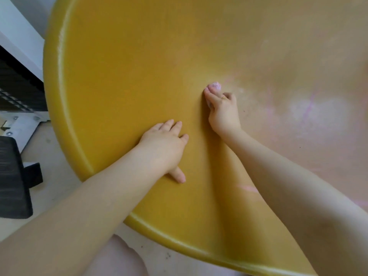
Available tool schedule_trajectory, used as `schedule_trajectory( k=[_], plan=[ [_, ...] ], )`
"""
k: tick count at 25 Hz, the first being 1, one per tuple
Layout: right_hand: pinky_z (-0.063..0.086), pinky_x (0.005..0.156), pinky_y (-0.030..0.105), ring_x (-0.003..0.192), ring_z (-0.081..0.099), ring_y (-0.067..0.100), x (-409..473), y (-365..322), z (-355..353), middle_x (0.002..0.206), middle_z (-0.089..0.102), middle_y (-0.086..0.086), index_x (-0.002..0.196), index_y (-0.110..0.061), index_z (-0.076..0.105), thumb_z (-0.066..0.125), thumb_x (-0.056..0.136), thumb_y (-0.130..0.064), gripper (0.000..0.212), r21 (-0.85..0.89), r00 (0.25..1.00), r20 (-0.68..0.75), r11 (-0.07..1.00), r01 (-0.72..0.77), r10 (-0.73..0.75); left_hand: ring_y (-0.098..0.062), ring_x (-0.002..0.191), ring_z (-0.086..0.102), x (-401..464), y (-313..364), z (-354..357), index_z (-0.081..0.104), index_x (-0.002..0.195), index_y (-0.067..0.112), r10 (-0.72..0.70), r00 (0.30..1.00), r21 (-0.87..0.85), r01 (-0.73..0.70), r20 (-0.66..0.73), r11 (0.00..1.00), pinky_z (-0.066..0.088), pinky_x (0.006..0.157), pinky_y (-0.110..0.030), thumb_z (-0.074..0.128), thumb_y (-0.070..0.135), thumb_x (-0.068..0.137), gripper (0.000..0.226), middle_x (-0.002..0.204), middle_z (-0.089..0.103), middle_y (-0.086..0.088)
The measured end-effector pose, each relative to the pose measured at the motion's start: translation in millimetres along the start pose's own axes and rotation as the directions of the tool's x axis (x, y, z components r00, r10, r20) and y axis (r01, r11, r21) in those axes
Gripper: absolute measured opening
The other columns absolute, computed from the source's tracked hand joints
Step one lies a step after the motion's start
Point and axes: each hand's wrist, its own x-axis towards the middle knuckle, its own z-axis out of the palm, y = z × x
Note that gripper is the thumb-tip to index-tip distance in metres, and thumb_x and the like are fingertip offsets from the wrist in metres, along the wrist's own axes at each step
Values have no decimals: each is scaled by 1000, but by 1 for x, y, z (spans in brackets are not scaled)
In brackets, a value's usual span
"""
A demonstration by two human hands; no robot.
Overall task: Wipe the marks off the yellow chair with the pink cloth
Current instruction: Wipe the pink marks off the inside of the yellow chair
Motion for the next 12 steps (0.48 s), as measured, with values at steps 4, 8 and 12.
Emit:
schedule_trajectory(
  k=[4,8,12],
  plan=[
    [51,77,39,80,57,37,-73,-13,-22,115,66,13,108,-4,66,53,72,8,40,25,962,134,972,235,-237,-24,146,-5,1,6,1,5,150,17,34,999,-4,-34,4,999,3,118,-35,55,68,74,104,158,-10,-8],
    [39,86,28,88,60,34,-124,-3,-46,119,64,11,112,-5,65,50,75,5,41,117,876,279,920,375,-393,-24,146,-4,1,10,3,4,150,18,73,997,8,-73,-9,997,4,118,-35,53,68,76,102,158,-11,-8],
    [35,85,29,94,56,41,-63,32,-31,128,58,12,117,-9,63,36,92,-9,37,4,920,249,950,311,-302,-22,145,-12,3,14,0,-6,150,15,153,988,87,-151,-16,985,-1,118,-35,52,67,77,107,155,-23,-7]
  ],
)
